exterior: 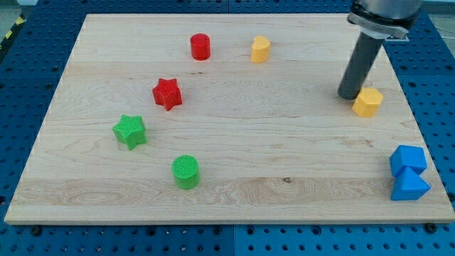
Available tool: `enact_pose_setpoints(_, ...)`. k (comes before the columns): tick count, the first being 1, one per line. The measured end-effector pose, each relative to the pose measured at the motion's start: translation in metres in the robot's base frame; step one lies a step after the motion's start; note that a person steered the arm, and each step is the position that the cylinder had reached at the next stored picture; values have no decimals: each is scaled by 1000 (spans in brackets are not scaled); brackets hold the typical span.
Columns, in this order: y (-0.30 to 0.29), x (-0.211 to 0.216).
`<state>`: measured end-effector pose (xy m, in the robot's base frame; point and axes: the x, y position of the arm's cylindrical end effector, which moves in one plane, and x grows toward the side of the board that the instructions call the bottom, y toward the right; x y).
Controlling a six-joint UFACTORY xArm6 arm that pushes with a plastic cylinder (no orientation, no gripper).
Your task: Move the yellow hexagon slightly to the down
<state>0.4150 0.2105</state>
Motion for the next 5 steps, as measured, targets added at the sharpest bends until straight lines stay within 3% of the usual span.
enact_pose_setpoints(2, 12, -29)
enact_pose_setpoints(4, 22, -4)
enact_pose_setpoints(5, 22, -15)
